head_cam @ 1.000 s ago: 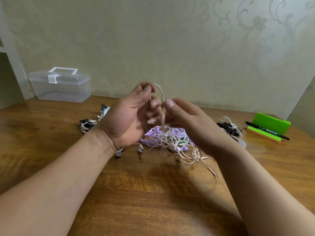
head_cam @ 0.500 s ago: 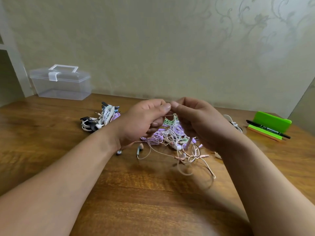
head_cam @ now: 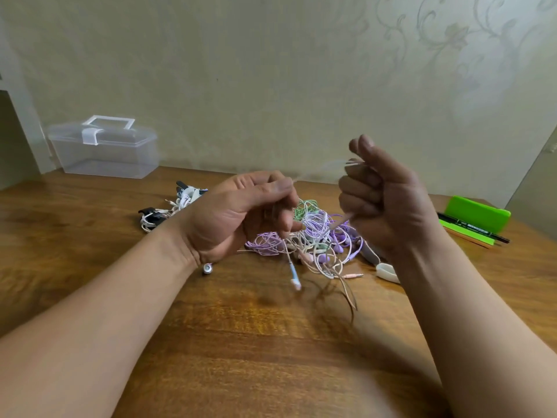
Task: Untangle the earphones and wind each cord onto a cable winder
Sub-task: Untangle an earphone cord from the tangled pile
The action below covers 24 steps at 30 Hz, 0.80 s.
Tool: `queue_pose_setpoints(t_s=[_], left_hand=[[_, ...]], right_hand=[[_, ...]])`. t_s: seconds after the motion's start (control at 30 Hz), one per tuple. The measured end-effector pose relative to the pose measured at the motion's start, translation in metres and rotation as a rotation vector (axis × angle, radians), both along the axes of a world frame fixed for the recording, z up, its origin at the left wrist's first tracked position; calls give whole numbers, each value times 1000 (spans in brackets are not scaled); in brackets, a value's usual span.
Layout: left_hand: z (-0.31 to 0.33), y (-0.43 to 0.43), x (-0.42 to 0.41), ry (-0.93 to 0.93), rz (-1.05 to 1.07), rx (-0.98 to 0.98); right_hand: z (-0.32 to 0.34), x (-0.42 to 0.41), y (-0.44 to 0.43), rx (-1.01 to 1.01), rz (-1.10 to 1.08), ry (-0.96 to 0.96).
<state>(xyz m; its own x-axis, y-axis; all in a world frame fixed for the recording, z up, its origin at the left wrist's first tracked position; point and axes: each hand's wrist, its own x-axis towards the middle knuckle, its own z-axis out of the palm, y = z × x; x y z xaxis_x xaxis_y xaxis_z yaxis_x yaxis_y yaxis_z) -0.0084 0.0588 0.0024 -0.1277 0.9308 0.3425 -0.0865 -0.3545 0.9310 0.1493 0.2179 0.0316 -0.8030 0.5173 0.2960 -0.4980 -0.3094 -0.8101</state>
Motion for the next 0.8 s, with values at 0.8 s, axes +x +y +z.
queue_pose_setpoints(t_s=[0.8], left_hand=[[-23, 26, 14, -165, 142, -47]], right_hand=[[-23, -7, -8, 1065, 100, -912]])
